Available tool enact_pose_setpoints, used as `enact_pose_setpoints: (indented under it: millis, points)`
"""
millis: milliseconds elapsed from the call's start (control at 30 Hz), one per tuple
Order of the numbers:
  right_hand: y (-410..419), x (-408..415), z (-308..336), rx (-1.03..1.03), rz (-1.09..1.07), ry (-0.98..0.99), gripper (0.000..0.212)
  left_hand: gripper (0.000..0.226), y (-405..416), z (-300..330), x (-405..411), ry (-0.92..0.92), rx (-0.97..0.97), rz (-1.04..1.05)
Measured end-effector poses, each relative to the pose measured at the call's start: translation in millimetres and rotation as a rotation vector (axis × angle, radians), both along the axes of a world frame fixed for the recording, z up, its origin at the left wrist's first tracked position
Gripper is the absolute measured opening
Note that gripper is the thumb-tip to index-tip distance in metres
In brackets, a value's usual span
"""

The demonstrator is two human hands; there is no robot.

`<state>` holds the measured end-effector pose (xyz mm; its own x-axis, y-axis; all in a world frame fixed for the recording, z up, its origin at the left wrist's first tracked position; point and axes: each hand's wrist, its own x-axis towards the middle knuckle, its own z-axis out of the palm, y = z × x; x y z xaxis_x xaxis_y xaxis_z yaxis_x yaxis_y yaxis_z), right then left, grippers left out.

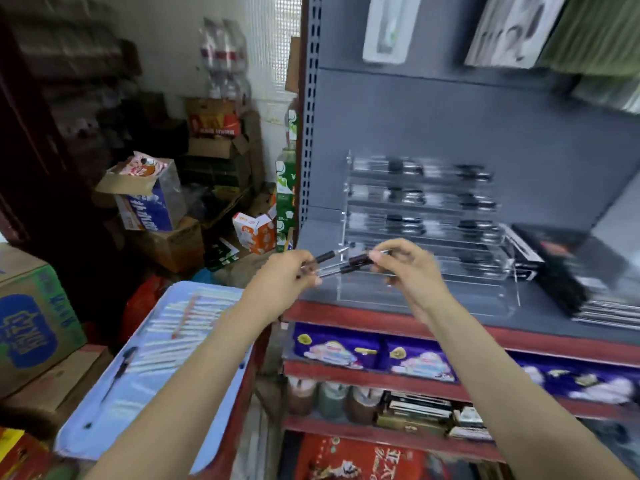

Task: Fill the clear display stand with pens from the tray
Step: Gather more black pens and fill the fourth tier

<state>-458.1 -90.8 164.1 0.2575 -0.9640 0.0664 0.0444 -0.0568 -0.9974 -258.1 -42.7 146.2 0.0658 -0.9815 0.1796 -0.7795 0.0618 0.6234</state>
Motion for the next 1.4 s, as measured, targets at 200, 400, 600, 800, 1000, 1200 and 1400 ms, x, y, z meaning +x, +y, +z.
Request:
enact_pose_setpoints:
  millis: [200, 400, 600, 800, 1000, 1200, 1400]
  points:
    - [-54, -74, 6, -0.023, -0.179, -0.126, 0.014, 0.005, -23, -5, -37, -0.011, -0.099, 0.225]
    - [-82, -81, 1, -0.057, -0.187, -0.090, 0.014, 0.010, -30, 2, -54, -0.019, -0.212, 0.352]
    - [-102, -81, -17, -0.139, -0.175, 0.225, 0.016, 0.013, -31, 6, -52, -0.017, -0.229, 0.433]
    - [-108, -69, -21, -0.382, -0.082, 0.635, 0.004, 0.013, -37, 9, -57, -0.007, -0.243, 0.398]
    - [-115, -61, -20, -0.447, 0.038, 0.828, 0.009, 0.014, -42, 11, -63, -0.018, -0.211, 0.340]
    - [-111, -90, -4, -0.336, 0.047, 0.478, 0.025, 0.011, -55, 15, -76, -0.065, -0.136, 0.259]
    - [-113, -143, 7, -0.265, 0.082, 0.296, 0.017, 0.005, -92, 25, -129, -0.019, -0.091, 0.040]
